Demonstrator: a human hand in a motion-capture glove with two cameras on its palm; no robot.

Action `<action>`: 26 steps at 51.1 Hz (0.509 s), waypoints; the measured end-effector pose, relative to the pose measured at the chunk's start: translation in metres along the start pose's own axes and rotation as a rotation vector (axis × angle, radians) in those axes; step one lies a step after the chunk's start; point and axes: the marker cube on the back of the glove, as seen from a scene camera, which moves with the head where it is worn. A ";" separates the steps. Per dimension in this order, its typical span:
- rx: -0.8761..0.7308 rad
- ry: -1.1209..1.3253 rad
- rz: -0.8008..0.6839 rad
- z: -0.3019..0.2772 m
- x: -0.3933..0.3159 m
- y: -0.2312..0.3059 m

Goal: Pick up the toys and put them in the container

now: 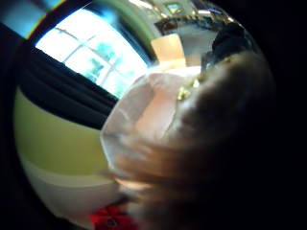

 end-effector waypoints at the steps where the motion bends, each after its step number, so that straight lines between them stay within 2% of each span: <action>1: -0.002 -0.003 0.000 -0.002 -0.009 -0.004; 5: -0.003 -0.028 0.001 -0.006 -0.045 -0.017; 16: -0.018 -0.082 -0.161 0.003 -0.143 -0.029; 26: -0.056 -0.082 -0.225 0.021 -0.183 -0.030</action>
